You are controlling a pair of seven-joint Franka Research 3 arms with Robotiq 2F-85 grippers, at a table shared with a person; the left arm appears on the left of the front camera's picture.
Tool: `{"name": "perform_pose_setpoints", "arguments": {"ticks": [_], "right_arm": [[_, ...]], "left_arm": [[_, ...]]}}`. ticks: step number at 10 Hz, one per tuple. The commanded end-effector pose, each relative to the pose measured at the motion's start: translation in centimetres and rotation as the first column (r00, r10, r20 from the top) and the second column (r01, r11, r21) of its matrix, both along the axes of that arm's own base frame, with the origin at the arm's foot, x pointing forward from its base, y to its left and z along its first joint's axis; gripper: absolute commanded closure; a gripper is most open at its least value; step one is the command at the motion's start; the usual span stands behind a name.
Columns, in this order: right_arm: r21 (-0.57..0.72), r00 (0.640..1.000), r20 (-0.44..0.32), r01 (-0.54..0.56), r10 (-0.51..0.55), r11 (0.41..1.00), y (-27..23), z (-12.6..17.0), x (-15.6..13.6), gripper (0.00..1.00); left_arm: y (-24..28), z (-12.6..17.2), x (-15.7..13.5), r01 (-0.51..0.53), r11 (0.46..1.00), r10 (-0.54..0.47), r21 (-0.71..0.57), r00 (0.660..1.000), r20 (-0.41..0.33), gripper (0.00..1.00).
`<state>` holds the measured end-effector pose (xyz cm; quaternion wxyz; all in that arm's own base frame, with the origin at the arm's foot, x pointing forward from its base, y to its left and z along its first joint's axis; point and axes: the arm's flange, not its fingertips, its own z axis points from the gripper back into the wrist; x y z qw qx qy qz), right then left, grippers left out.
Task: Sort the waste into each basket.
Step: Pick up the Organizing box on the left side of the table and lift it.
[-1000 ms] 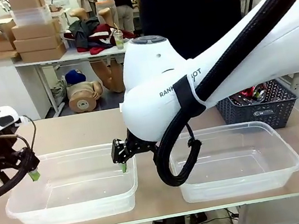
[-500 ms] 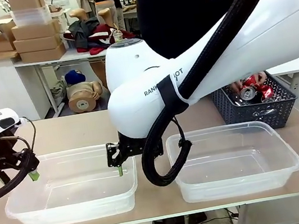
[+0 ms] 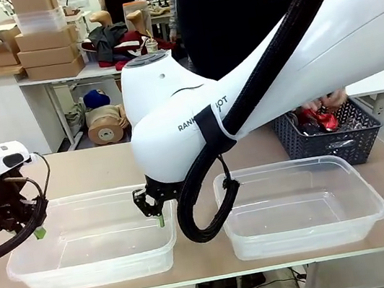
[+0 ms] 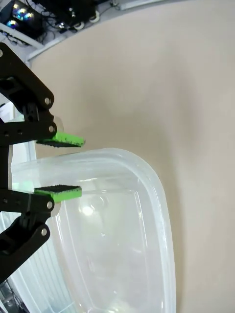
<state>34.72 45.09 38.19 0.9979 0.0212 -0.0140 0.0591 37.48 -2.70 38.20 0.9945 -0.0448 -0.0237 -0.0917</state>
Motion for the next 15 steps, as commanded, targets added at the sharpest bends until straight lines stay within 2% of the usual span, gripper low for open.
{"name": "perform_pose_setpoints", "arguments": {"ticks": [1, 2, 6, 8, 9, 10, 11, 12, 14, 15], "right_arm": [[-0.043, 0.999, 0.025, 0.029, -0.028, 0.999, 1.2, 0.1, 0.1, 0.95], [-0.045, 0.999, 0.02, 0.036, -0.035, 0.998, 1.0, 0.0, 0.1, 1.0], [-0.052, 0.999, 0.006, 0.04, -0.039, 0.998, 0.7, 0.1, 0.2, 1.0], [-0.048, 0.999, 0.011, 0.05, -0.049, 0.998, -0.1, 0.8, 0.3, 1.0], [-0.053, 0.999, 0.013, 0.054, -0.053, 0.997, -0.8, 2.0, 0.5, 1.0], [-0.091, 0.999, 0.004, 0.051, -0.051, 0.995, -1.8, 4.6, 0.8, 1.0], [-0.128, 0.999, 0.018, 0.028, -0.026, 0.991, -3.1, 8.0, 1.1, 1.0], [-0.137, 1.0, -0.013, -0.027, 0.025, 0.99, -4.6, 11.5, 1.4, 1.0], [-0.098, 0.994, -0.056, -0.099, 0.094, 0.99, -6.8, 15.2, 1.6, 1.0], [-0.078, 0.993, -0.074, -0.095, 0.089, 0.992, -7.6, 15.1, 1.3, 1.0]], "left_arm": [[0.5, -1.9, -3.0, 0.016, 1.0, -0.016, 0.02, 1.0, 0.003, 1.0], [0.5, -1.9, -2.9, 0.003, 1.0, -0.003, 0.002, 1.0, 0.006, 1.0], [0.3, -1.1, -3.0, -0.064, 0.998, 0.064, -0.003, 0.998, 0.019, 1.0], [-0.1, 0.3, -2.8, -0.099, 0.995, 0.099, -0.004, 0.995, 0.004, 1.0], [-0.6, 1.7, -2.3, -0.112, 0.994, 0.111, 0.012, 0.993, 0.029, 1.0], [-1.2, 3.7, -1.2, -0.127, 0.991, 0.127, 0.03, 0.992, 0.006, 1.0], [-2.0, 6.8, 0.0, -0.113, 0.992, 0.114, 0.056, 0.993, -0.014, 1.0], [-3.1, 10.5, 1.7, -0.113, 0.992, 0.114, 0.062, 0.993, -0.004, 1.0], [-5.3, 15.4, 3.7, -0.127, 0.989, 0.122, 0.079, 0.99, 0.067, 1.0], [-5.9, 17.1, 4.1, -0.141, 0.989, 0.135, 0.041, 0.983, 0.122, 1.0]]}}
